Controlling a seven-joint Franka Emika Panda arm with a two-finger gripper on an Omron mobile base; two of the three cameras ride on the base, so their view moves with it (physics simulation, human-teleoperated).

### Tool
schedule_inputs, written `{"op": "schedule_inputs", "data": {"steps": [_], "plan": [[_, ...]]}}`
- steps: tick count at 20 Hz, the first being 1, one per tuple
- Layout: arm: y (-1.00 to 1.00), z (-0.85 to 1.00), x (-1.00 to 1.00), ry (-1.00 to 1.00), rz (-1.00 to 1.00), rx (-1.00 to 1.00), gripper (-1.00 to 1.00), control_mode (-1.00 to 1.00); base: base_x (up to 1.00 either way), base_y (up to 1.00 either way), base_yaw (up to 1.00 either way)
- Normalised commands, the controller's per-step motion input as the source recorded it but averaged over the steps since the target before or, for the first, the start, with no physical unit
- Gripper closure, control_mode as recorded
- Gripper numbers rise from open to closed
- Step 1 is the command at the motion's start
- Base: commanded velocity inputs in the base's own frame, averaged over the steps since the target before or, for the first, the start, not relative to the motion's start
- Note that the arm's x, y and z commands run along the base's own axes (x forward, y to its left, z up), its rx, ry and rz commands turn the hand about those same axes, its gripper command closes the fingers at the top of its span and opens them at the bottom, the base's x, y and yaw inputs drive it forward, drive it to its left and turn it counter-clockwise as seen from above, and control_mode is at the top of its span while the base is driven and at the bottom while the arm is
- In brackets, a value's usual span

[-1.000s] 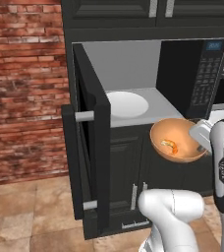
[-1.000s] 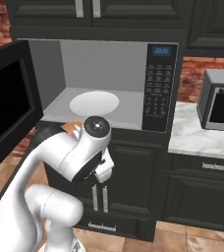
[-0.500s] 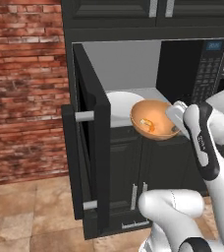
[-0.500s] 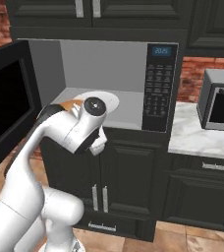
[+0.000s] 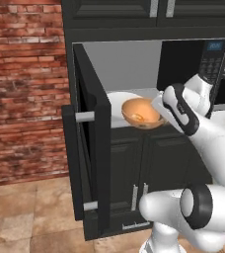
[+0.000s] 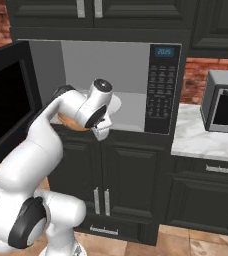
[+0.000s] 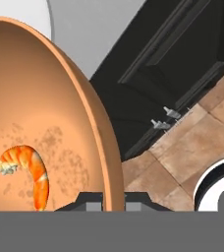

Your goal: Remove the pear from the bowl and place it on the small plate. Then place the bowl with only the shrimp in the microwave, close the door, and press the start button to microwave the shrimp.

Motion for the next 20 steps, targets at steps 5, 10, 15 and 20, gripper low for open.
{"op": "schedule_inputs", "data": {"steps": [5,10,15,20], "plan": [[0.15,0.0,0.74,0.0,0.0,0.0,1.0,-1.0,0.0,0.0,0.0],[0.15,-0.02,0.78,0.0,0.0,0.0,1.0,-1.0,0.0,0.0,0.0],[0.18,-0.07,0.47,0.0,0.0,0.0,1.0,-1.0,0.0,0.0,0.0],[0.24,-0.23,0.33,0.0,0.0,0.0,-1.0,-1.0,0.0,0.0,0.0]]}}
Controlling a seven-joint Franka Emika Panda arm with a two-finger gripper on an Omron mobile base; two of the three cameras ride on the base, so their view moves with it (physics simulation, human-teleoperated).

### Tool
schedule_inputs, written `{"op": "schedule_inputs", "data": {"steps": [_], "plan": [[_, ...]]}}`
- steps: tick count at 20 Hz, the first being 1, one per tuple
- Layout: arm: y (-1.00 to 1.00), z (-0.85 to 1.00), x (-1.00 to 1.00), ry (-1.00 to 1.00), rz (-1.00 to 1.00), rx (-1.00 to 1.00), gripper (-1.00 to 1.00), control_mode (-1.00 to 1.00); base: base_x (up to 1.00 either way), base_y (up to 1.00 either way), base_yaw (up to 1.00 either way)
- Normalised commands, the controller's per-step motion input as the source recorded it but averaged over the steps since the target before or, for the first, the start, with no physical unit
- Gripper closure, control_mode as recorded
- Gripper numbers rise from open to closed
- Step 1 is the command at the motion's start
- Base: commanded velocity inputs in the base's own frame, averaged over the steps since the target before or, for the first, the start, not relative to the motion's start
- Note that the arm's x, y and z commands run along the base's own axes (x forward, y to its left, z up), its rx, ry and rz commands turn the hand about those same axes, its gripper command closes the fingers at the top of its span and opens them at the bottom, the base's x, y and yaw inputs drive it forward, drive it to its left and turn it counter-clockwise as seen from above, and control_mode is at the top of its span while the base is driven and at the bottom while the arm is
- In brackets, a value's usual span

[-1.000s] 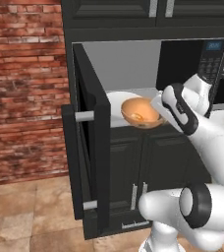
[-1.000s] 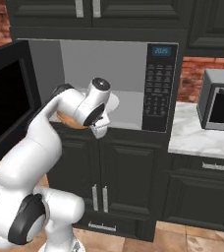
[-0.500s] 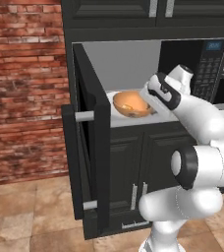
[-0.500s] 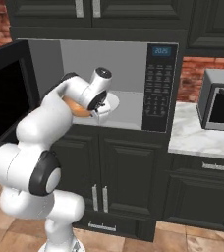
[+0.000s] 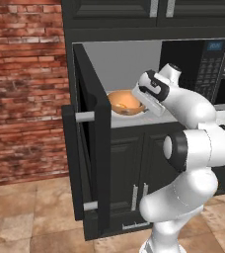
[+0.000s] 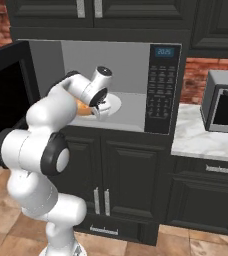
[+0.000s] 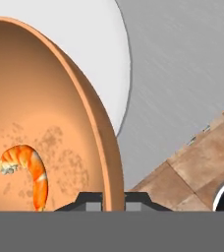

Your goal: Remove the pear from the bowl and place it on the small plate. Then place the bowl with only the shrimp in the microwave, close the door, and press the start button to microwave the shrimp.

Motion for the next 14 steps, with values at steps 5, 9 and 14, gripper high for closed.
{"op": "schedule_inputs", "data": {"steps": [5,9,14], "plan": [[0.16,-0.15,0.09,-0.06,0.0,0.0,-1.0,-1.0,0.0,0.0,0.0],[0.0,0.0,-0.01,-0.21,0.0,0.03,-1.0,-1.0,0.0,0.0,0.0],[0.0,0.09,-0.1,-0.22,0.0,0.04,-1.0,-1.0,0.0,0.0,0.0]]}}
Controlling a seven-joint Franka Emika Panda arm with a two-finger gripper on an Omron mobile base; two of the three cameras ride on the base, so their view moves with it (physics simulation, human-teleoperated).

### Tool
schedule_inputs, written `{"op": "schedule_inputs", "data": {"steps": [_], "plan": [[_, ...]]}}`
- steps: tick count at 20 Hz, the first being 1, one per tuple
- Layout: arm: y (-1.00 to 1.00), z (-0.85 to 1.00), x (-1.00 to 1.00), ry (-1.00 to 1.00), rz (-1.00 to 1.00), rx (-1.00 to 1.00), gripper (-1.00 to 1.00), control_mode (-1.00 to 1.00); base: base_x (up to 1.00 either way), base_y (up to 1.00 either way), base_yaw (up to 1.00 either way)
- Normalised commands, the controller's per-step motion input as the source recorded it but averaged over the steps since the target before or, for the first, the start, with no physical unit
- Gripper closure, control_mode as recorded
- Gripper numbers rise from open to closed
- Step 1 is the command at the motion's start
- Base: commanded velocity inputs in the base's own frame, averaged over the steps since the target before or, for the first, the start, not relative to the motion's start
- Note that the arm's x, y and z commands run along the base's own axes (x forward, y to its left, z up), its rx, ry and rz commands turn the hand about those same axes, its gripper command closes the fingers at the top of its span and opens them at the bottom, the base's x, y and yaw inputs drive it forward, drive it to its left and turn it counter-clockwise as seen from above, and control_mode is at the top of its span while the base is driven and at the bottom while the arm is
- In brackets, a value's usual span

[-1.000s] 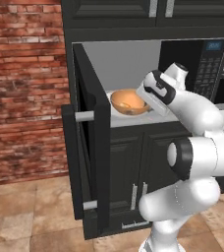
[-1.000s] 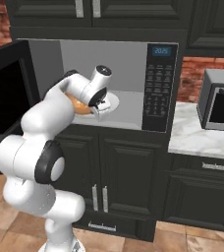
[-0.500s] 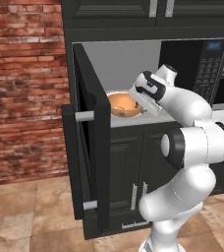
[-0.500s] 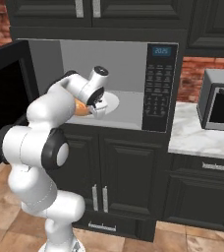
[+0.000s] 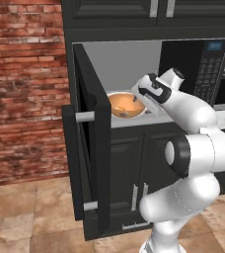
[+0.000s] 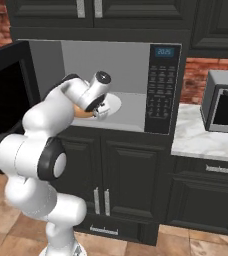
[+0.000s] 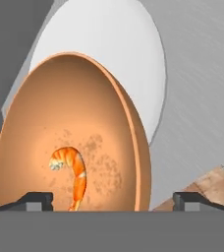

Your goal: Remove the pear from the bowl and place it on the small plate. Then place the bowl with only the shrimp in the microwave, close the door, and press the start button to microwave the shrimp.

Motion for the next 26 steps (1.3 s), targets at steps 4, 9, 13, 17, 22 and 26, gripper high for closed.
{"op": "schedule_inputs", "data": {"steps": [4,9,13,17,22,26], "plan": [[0.0,0.0,-0.01,-0.17,0.0,0.03,-1.0,-1.0,0.0,0.0,0.0],[0.0,0.15,-0.14,-0.16,0.0,0.04,-1.0,-1.0,0.0,0.0,0.0],[-0.01,0.47,-0.9,-0.24,0.0,0.03,-1.0,-1.0,0.0,0.0,0.0],[-0.02,0.64,-1.0,-0.24,0.0,-0.04,-1.0,-1.0,0.0,0.0,0.0],[0.0,0.69,-1.0,-0.11,0.0,-0.14,-1.0,-1.0,0.0,0.0,0.0],[-0.09,0.2,-0.63,0.01,-0.01,-0.14,-1.0,-1.0,0.0,0.0,0.0]]}}
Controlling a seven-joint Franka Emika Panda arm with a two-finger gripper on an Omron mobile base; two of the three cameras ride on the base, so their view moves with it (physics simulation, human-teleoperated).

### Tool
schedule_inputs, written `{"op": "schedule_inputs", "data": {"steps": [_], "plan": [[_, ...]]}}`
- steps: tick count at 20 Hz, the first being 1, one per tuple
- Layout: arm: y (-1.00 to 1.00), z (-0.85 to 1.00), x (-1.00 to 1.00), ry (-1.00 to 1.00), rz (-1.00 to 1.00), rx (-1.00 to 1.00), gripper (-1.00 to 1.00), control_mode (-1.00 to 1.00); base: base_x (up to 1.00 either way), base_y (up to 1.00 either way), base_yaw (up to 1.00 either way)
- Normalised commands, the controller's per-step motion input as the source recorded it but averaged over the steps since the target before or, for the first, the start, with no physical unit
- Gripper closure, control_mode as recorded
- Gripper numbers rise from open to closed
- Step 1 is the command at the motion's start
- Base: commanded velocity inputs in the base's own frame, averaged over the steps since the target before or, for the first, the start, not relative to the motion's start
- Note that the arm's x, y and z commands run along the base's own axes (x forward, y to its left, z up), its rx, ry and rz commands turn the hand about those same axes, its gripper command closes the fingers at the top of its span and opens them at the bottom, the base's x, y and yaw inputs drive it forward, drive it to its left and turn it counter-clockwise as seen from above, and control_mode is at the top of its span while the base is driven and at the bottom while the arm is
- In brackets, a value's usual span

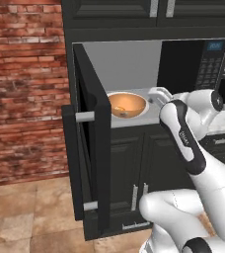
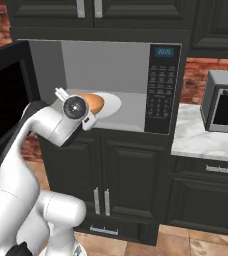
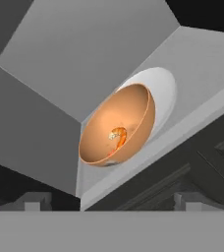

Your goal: Remove the pear from the bowl and place it on the small plate. Then place the bowl with only the shrimp in the microwave, close the door, and press the start button to microwave the shrimp.

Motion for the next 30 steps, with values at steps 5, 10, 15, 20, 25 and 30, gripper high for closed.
{"op": "schedule_inputs", "data": {"steps": [5,10,15,20,25,30], "plan": [[-0.17,0.18,-0.44,-0.1,0.06,-0.1,-1.0,-1.0,0.0,0.0,0.0],[-0.14,0.93,-1.0,-0.38,0.15,-0.33,-1.0,-1.0,0.0,0.0,0.0],[-0.02,0.85,-1.0,-0.39,0.13,-0.39,-1.0,-1.0,0.0,0.0,0.0],[0.1,0.24,-1.0,-0.26,0.11,-0.44,-1.0,-1.0,0.0,0.0,0.0],[0.35,0.0,-1.0,-0.14,0.06,-0.42,-1.0,-1.0,0.0,0.0,0.0],[0.5,0.0,-1.0,-0.18,0.01,-0.35,-1.0,-1.0,0.0,0.0,0.0]]}}
